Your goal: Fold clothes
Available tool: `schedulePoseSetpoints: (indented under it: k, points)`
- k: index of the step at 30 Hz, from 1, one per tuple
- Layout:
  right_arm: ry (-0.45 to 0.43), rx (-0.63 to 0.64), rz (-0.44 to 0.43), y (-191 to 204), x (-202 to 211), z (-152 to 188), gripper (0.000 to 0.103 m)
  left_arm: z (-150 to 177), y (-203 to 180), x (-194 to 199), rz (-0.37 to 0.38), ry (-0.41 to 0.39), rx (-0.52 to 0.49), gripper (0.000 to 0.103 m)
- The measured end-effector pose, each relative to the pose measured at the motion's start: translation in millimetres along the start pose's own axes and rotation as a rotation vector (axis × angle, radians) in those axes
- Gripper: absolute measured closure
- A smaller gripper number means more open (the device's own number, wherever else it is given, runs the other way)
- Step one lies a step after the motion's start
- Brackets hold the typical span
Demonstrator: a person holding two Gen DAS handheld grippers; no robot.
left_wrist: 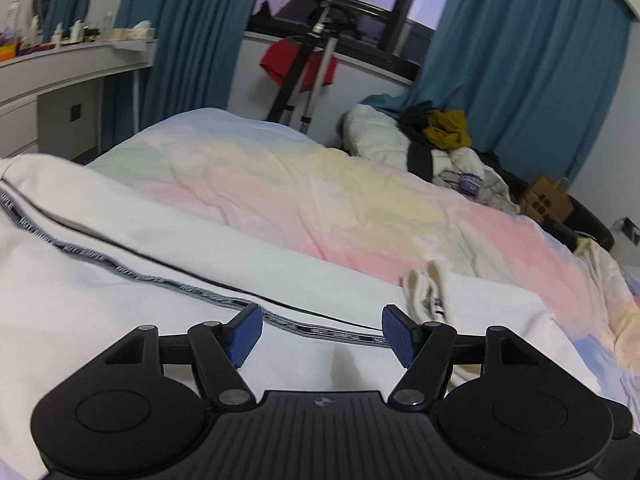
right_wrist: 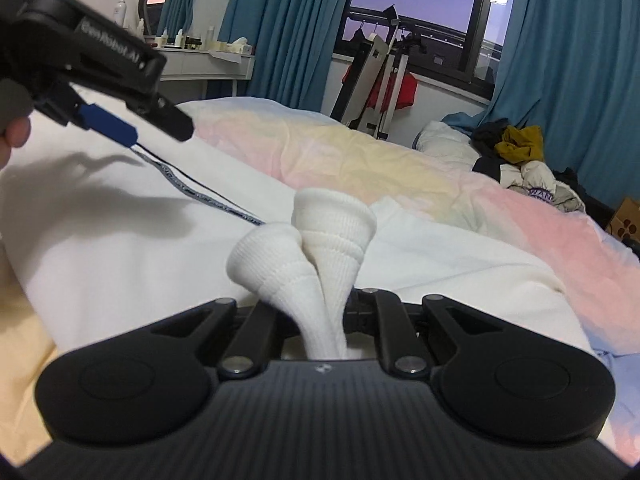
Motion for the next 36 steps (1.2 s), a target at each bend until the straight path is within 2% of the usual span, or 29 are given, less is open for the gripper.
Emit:
schedulePoseSetpoints:
  k: [8, 13, 15, 17, 20, 26, 28, 31, 33, 35, 36]
  points:
    - [-0.018, 0.035, 0.019, 12.1, 4.6, 4.5, 0.091, 2.7, -5.1, -2.0, 0.014, 0.034, -0.046, 0.033]
    - [-0.126, 0.151, 0.079, 32.2, 23.7, -12.7, 0.091, 5.9, -0.9, -5.3, 0.005, 0.041, -0.070, 0.033]
    - [-0.160, 0.152, 0.061, 41.4, 30.7, -22.6, 0.091, 4.8, -0.4, -1.1, 0.020, 0.031, -0.077, 0.033]
    - [-0.149, 0.153, -0.006, 60.2, 32.3, -25.4, 0.091, 3.6, 0.5, 3.9, 0.039, 0.021, -0.078, 0.033]
    - [-0.046, 0.197, -0.093, 96.2, 22.6, -9.8, 0.091, 2.1, 2.2, 9.0, 0.049, 0.013, -0.071, 0.033]
    - [-0.028, 0.143, -0.098, 92.5, 21.7, -10.6, 0.088, -0.4, 6.5, 15.2, 0.044, -0.001, -0.047, 0.033]
    - [-0.021, 0.125, -0.102, 91.3, 21.6, -11.2, 0.081, -1.6, 7.8, 15.8, 0.044, -0.008, -0.039, 0.032]
    - [-0.004, 0.067, -0.128, 88.3, 29.0, -17.0, 0.062, -1.5, 11.4, 15.4, 0.040, -0.009, -0.019, 0.032]
    - [0.014, -0.030, -0.168, 84.1, 35.4, -19.6, 0.036, -0.7, 14.4, 14.7, 0.036, -0.006, -0.003, 0.032]
    - [0.050, -0.186, -0.232, 80.9, 47.4, -20.5, 0.023, -0.9, 18.9, 17.3, 0.010, -0.018, 0.011, 0.032]
    - [0.059, -0.276, -0.245, 79.1, 53.8, -19.6, 0.022, -0.7, 20.8, 18.6, 0.007, -0.021, 0.018, 0.032]
Point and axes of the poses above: each gripper's, at about its wrist camera, not at the fingertips, and x roughly against the way its jaws point, y to its left, z to its underside, the point moved 1 cm from there along -x, roughly the way its jaws point, and after that the axes turned 11 degrees about -y, right-handed, at the moved point
